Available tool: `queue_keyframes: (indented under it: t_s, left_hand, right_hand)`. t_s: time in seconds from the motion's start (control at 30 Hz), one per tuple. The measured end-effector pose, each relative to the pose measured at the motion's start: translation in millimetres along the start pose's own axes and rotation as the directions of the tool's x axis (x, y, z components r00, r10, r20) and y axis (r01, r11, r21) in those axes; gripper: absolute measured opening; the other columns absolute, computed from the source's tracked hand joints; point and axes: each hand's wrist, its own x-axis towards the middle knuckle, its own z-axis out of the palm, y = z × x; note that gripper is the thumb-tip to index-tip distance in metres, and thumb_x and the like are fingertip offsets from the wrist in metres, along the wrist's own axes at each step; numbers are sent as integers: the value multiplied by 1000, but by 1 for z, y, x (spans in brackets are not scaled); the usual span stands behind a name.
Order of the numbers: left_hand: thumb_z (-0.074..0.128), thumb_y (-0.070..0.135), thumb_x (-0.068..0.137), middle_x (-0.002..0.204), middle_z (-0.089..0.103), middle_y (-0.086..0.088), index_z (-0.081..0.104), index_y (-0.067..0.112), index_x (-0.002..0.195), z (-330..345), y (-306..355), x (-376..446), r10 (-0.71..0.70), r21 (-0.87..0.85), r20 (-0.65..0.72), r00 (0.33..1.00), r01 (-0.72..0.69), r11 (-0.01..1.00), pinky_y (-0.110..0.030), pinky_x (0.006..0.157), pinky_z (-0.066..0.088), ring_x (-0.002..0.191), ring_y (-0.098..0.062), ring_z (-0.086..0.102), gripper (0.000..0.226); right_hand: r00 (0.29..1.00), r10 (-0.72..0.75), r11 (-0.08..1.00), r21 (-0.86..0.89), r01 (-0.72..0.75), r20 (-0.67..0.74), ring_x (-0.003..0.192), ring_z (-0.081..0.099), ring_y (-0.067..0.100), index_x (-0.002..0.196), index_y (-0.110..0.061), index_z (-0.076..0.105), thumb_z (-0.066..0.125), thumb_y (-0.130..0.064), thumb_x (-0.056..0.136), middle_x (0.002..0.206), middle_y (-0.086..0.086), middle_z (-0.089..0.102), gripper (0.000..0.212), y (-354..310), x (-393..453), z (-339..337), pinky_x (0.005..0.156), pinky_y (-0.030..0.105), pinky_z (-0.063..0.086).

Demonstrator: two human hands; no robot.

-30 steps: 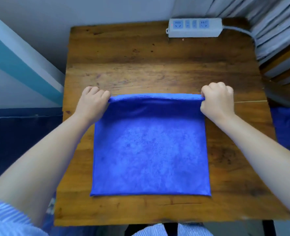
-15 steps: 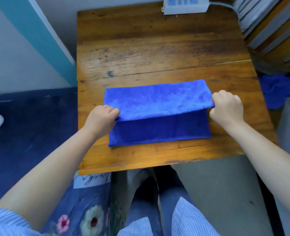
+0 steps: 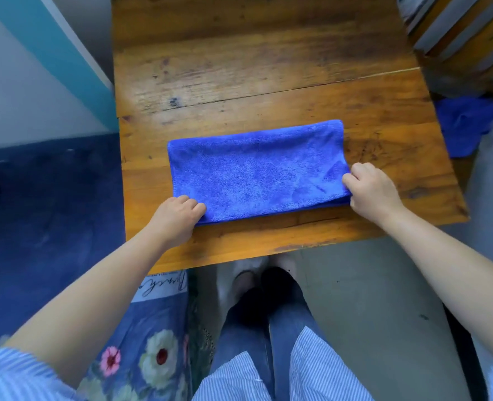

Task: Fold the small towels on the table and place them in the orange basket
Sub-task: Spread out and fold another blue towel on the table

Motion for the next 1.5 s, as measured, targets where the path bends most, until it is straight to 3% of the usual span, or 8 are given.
queue_keyframes:
  t_s: [0.27, 0.37, 0.57, 0.77, 0.93, 1.13, 1.3, 1.5]
  left_hand:
    - [65, 8, 75, 97, 60, -12, 57, 3, 103, -8, 13, -4, -197, -4, 188, 962, 201, 980, -31, 64, 45, 92, -29, 58, 29]
    - [80, 9, 49, 73, 60, -10, 60, 4, 78, -7, 15, -8, -150, -21, 270, 951, 162, 987, -30, 46, 44, 66, -30, 61, 36]
    - [34, 20, 64, 51, 54, -6, 57, 6, 56, -11, 13, 12, -206, -155, -24, 978, 200, 967, -21, 34, 39, 43, -25, 54, 28]
    - [39, 10, 70, 93, 71, -18, 70, -3, 88, -28, 23, 91, -321, -308, -91, 943, 280, 909, -37, 56, 59, 84, -37, 70, 38]
    - [22, 27, 96, 154, 25, -9, 30, 7, 144, -15, 24, 123, -408, -311, 47, 912, 401, 862, -41, 115, 19, 144, -24, 20, 52]
    - [7, 60, 75, 156, 19, -5, 26, 25, 146, 9, -8, 103, -451, -297, 60, 890, 448, 844, -36, 113, -3, 146, -29, 11, 82]
    - [-3, 69, 62, 159, 3, -5, 13, 28, 149, 8, -31, 88, -560, -274, 178, 809, 587, 762, -42, 117, -2, 146, -32, -4, 97]
    - [37, 55, 92, 158, -3, -10, 13, 30, 149, 5, -38, 84, -699, -286, 259, 667, 744, 604, -44, 117, 0, 143, -39, -7, 67]
  right_hand:
    - [999, 15, 999, -33, -14, 48, 41, 46, 29, 54, 0, 47, 48, 17, 41, 51, 16, 43, 22, -4, -20, 16, 39, 24, 27]
    - [998, 21, 999, -36, -19, 53, 41, 48, 30, 55, -2, 47, 39, 8, 49, 50, 15, 45, 14, -8, -23, 16, 37, 24, 33]
    - [998, 25, 1000, 5, -25, -54, 51, 55, 31, 54, -4, 52, 36, -7, 56, 56, 13, 51, 17, -23, -12, 4, 46, 27, 36]
    - [997, -78, 995, 63, 79, -27, 100, 65, 39, 94, 1, 70, 34, -11, 71, 105, 18, 69, 44, -80, 62, 9, 77, 52, 52]
    - [983, -56, 996, 81, 42, 177, 127, 48, 27, 125, -13, 57, 29, -25, 85, 136, 6, 52, 50, -104, 111, 22, 103, 46, 39]
    - [945, -61, 991, 131, 19, 322, 145, 0, 19, 146, -30, 13, -11, -52, 70, 156, -7, 5, 83, -81, 116, 36, 114, 43, -10]
    - [943, 80, 983, 129, -127, 324, 145, 6, 22, 146, -24, 18, -9, -55, 68, 156, -2, 13, 88, -47, 117, 35, 114, 41, -7]
    - [903, 295, 916, 176, -360, 313, 145, 7, 24, 146, -18, 21, 11, -49, 81, 156, 2, 14, 73, -2, 108, 33, 116, 45, 1]
